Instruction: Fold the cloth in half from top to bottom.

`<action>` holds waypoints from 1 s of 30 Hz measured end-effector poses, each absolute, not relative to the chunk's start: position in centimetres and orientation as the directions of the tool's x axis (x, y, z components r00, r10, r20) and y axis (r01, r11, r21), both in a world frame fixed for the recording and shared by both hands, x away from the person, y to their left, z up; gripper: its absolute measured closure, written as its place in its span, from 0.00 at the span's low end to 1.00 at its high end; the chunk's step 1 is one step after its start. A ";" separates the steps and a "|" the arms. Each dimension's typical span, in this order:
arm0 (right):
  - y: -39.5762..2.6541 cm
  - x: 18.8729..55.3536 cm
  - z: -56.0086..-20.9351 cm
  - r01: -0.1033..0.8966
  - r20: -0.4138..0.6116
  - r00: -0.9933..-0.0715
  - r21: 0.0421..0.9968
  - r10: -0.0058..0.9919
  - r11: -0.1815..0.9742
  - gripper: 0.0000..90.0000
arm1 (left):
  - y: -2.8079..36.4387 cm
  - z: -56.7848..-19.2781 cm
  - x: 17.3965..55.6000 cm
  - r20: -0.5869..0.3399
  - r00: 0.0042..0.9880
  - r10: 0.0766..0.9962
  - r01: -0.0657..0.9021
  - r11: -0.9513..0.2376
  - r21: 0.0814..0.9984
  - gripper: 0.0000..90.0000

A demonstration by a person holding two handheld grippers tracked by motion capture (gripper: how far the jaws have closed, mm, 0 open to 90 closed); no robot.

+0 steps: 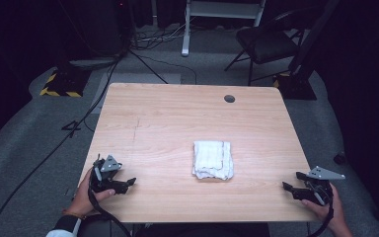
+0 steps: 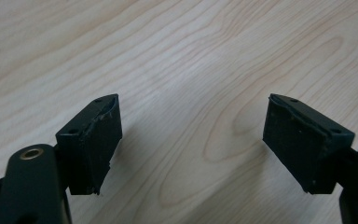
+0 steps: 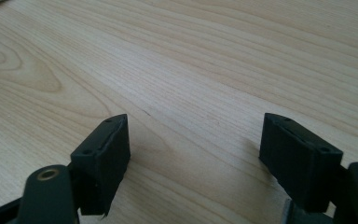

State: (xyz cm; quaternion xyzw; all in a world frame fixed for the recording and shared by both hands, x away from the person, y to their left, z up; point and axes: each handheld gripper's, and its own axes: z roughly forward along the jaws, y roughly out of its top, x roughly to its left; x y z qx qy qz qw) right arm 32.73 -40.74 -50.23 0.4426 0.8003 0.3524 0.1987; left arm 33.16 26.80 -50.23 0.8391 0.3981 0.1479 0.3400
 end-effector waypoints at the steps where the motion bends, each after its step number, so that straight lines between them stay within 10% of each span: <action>1: -40.8 32.7 -50.2 0.567 -0.006 -0.530 0.741 0.848 0.360 0.27 | 27.0 -50.3 33.0 -0.023 0.635 0.772 0.565 -0.445 0.694 0.22; 30: -40.9 32.8 -50.3 0.574 -0.007 -0.498 0.747 0.867 0.336 0.27 | 27.0 -50.4 32.8 -0.014 0.616 0.788 0.576 -0.437 0.691 0.19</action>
